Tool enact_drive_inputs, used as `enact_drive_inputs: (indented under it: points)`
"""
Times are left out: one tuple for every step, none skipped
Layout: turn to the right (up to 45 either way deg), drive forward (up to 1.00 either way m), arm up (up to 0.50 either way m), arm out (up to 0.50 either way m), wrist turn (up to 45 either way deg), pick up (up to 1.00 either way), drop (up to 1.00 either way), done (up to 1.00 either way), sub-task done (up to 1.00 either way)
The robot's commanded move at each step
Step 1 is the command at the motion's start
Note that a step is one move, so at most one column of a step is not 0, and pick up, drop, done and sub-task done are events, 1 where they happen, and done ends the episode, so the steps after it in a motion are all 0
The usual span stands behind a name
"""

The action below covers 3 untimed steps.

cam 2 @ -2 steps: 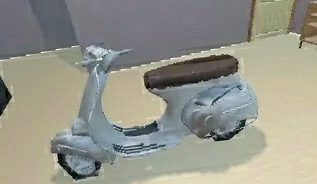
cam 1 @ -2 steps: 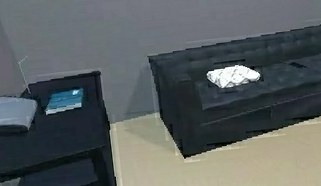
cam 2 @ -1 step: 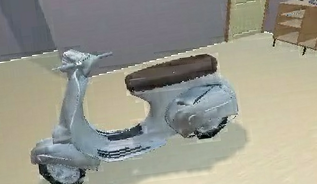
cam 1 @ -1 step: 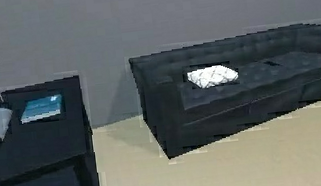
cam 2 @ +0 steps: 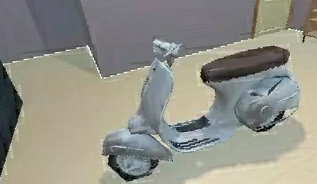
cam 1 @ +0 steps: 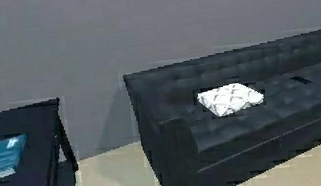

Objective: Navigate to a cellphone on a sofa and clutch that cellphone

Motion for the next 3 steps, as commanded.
enact_drive_inputs:
  points:
    - [45.0,0.00,0.00,0.00,0.0,0.00,0.00,0.00,0.00]
    - [45.0,0.00,0.00,0.00,0.0,0.00,0.00,0.00,0.00]
    - [45.0,0.00,0.00,0.00,0.0,0.00,0.00,0.00,0.00]
